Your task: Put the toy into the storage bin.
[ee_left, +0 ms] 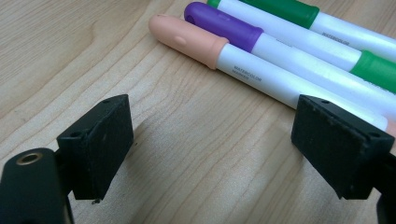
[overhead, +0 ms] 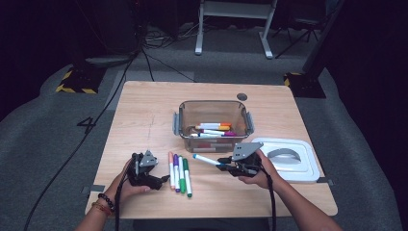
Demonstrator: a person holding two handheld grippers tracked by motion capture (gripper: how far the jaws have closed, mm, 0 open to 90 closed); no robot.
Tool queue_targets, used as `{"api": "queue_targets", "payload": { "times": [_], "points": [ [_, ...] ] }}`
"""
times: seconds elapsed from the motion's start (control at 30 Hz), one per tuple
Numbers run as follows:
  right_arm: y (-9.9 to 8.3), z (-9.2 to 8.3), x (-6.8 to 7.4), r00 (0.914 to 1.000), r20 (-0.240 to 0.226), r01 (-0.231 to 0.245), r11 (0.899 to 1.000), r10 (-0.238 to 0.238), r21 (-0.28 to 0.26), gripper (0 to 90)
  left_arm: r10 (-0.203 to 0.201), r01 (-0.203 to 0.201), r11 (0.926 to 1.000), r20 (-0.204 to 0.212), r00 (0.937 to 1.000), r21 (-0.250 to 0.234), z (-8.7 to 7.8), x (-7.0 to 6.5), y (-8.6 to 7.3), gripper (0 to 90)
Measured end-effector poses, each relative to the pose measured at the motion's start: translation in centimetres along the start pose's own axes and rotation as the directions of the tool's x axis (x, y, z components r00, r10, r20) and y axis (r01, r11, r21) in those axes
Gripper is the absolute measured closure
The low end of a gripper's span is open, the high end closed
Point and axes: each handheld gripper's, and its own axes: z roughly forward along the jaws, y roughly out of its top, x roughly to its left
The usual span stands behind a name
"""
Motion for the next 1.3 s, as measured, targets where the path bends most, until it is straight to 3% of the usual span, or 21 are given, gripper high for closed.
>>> {"api": "queue_targets", "payload": {
  "times": [0.2,0.37,0.67,0.93,1.3],
  "points": [
    [1.3,-2.0,0.1,0.9987,-0.005,0.051,0.998,-0.051,-0.04,75.1,-0.001,0.001,1.0,0.0,1.0,0.0,0.0,0.0,0.0,13.3],
    [2.6,-4.1,-0.3,0.9971,0.024,0.074,0.994,-0.072,-0.076,75.1,-0.003,0.003,1.0,0.001,1.0,0.001,0.0,0.0,0.0,13.1],
    [5.3,-6.5,-2.8,0.9954,0.061,0.08,0.992,-0.074,-0.096,75.1,-0.003,0.003,1.0,0.001,1.0,0.001,0.0,0.0,0.0,13.1],
    [7.2,-6.9,-4.7,0.9933,0.086,0.085,0.992,-0.077,-0.091,75.1,-0.003,0.003,1.0,0.0,1.0,0.001,0.0,0.0,0.0,13.1],
    [8.0,-5.1,-8.0,0.9932,0.092,0.074,0.997,-0.071,-0.022,75.1,-0.003,0.003,1.0,0.001,1.0,0.001,0.0,0.0,0.0,13.1]
  ]
}}
